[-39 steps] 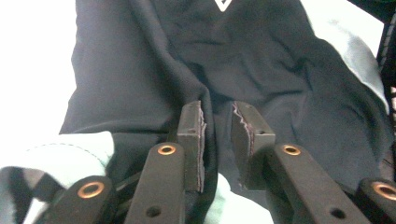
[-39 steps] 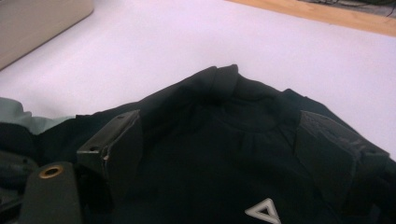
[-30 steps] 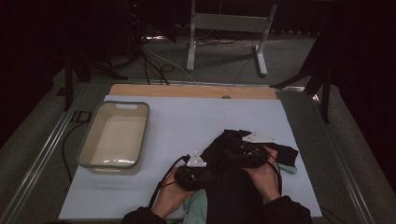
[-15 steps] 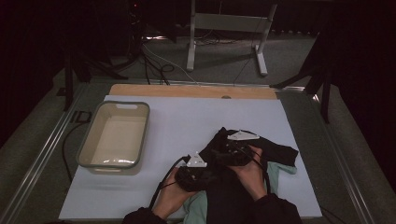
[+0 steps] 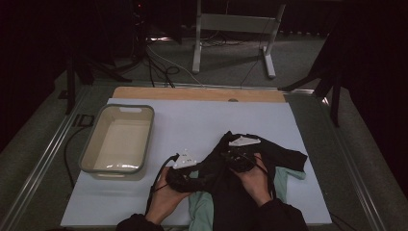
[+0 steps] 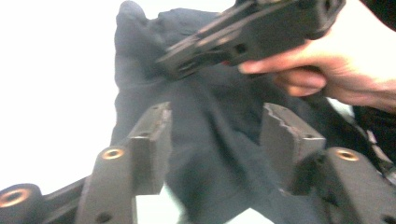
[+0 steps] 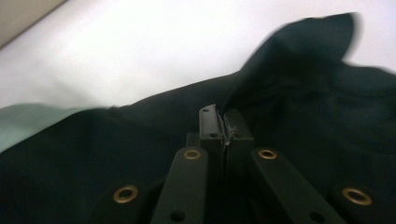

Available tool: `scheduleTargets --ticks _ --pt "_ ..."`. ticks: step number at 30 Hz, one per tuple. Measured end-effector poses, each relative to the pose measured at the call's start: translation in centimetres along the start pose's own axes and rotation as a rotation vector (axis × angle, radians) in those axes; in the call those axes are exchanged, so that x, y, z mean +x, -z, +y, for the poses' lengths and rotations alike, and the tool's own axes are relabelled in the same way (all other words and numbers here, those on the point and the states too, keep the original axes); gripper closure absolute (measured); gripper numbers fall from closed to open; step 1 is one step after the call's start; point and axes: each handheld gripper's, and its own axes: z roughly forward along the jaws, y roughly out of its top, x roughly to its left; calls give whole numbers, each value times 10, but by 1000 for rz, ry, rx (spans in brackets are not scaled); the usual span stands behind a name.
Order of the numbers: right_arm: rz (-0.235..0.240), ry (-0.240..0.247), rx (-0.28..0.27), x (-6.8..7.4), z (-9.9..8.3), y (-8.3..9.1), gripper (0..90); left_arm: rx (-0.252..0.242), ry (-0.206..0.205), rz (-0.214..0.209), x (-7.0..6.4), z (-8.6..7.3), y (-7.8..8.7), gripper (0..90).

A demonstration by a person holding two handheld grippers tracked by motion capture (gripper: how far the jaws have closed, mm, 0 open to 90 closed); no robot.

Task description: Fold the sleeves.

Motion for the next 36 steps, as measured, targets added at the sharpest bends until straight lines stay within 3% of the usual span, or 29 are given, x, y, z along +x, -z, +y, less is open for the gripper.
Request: scheduleTargets --ticks 1,2,6,9,11,12,17,20,24,28,31,34,36 --pt "0 0 0 0 0 0 888 0 0 0 0 0 0 407" --pt "-60 4 -6 -5 1 2 889 -5 13 12 4 -1 3 396" --pt "-65 8 14 -5 1 -1 868 -17 43 42 10 -2 7 334" --pt "-55 20 41 -1 -2 -2 687 -26 53 55 14 -3 10 317" --pt "-28 2 42 4 -5 4 534 -31 58 60 15 -3 11 306" --pt "-28 2 42 4 -5 4 534 -34 60 62 16 -3 12 306" --pt "30 8 27 17 -14 21 353 -43 61 78 16 -2 14 254" --pt "60 -2 36 24 -24 31 307 -50 60 89 16 -1 15 193" --pt "89 -12 45 29 -33 35 310 -61 65 99 16 0 18 162" --pt "121 -4 83 36 -45 35 376 -67 71 104 18 0 19 159" --pt "142 14 118 39 -51 31 579 -69 73 105 18 0 20 159" --pt "142 32 102 39 -52 33 818 -70 74 105 18 0 20 160" --pt "142 34 93 38 -51 36 862 -72 74 106 18 0 20 160"
